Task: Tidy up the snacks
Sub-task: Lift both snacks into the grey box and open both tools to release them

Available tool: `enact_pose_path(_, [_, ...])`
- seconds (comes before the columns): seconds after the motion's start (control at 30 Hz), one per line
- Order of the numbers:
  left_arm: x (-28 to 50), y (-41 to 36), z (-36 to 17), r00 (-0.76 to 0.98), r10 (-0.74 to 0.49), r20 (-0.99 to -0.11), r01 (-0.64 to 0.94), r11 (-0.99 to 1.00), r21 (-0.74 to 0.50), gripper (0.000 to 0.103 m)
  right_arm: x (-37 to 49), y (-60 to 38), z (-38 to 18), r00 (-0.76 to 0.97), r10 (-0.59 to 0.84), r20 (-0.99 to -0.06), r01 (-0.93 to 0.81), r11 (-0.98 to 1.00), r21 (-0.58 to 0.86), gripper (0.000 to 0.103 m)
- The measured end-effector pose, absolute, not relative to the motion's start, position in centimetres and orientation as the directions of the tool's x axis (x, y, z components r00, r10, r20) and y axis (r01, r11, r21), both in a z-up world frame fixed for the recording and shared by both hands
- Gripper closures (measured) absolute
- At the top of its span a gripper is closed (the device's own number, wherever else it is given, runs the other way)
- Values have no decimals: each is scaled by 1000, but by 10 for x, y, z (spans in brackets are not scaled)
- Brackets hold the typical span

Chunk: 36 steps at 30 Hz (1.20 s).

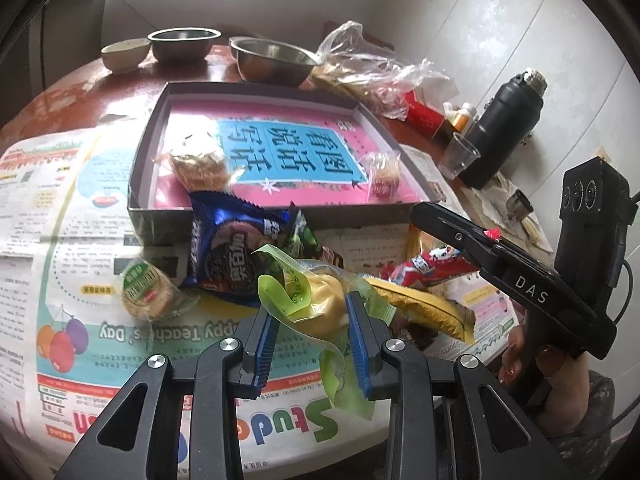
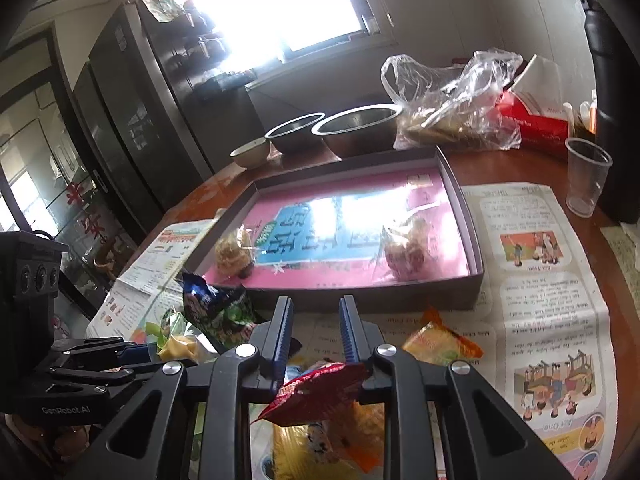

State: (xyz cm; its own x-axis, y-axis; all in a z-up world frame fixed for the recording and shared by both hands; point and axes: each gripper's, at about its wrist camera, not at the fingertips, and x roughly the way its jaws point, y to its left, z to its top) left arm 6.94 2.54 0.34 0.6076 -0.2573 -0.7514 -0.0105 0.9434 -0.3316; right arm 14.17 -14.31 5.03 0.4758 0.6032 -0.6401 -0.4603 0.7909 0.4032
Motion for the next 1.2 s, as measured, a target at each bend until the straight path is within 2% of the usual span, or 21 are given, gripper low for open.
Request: enact_pose_path(1.2, [103, 59, 58, 710, -208, -673, -33, 944, -328, 69, 182, -117, 96, 530, 618, -581, -505, 780, 370, 80])
